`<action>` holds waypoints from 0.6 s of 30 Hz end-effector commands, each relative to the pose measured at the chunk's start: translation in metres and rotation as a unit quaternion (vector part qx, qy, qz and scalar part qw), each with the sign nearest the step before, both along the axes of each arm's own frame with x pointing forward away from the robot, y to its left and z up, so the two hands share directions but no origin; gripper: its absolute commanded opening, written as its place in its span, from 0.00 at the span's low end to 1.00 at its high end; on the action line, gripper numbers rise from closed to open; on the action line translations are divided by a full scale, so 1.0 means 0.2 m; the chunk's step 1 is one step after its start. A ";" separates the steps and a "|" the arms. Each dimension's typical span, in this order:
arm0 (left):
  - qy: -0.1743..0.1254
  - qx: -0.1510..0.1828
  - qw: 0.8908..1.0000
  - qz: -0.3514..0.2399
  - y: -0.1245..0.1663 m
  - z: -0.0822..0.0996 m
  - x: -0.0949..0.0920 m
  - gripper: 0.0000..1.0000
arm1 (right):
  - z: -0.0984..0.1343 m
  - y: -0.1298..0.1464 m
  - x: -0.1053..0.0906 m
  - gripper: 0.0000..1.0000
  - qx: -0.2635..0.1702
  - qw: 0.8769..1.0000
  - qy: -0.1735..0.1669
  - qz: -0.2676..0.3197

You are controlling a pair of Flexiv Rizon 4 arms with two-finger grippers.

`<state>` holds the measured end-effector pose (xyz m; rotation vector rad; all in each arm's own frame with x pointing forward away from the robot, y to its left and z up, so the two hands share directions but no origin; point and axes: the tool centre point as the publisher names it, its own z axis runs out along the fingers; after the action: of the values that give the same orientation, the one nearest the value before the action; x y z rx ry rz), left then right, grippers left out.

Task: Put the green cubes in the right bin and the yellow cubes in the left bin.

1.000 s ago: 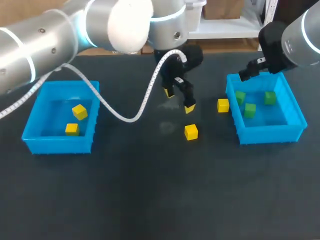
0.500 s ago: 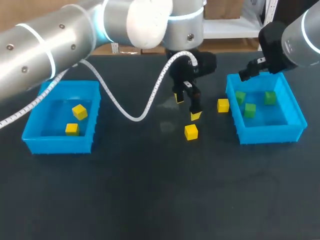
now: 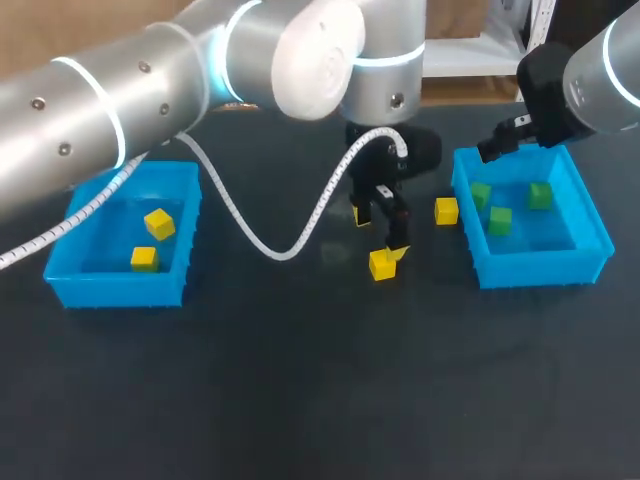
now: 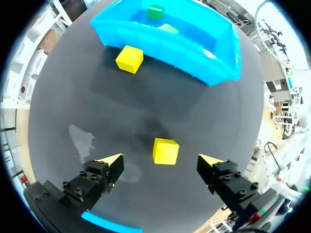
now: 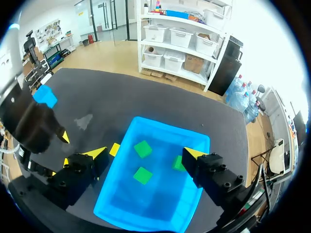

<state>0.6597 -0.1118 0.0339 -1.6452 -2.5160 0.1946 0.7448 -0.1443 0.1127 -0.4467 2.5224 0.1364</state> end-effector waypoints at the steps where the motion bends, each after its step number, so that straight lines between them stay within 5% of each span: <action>1: 0.000 0.003 1.000 0.000 -0.02 -0.06 0.01 1.00 | 0.00 0.00 -0.01 1.00 -0.001 1.000 -0.005 -0.003; 18: -0.002 0.034 0.999 0.004 -0.03 -0.18 0.01 1.00 | 0.00 0.00 -0.01 1.00 -0.001 1.000 -0.005 -0.003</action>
<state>0.6576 -0.1145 0.0010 -1.6266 -2.5098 0.1186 0.7448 -0.1443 0.1127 -0.4467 2.5224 0.1364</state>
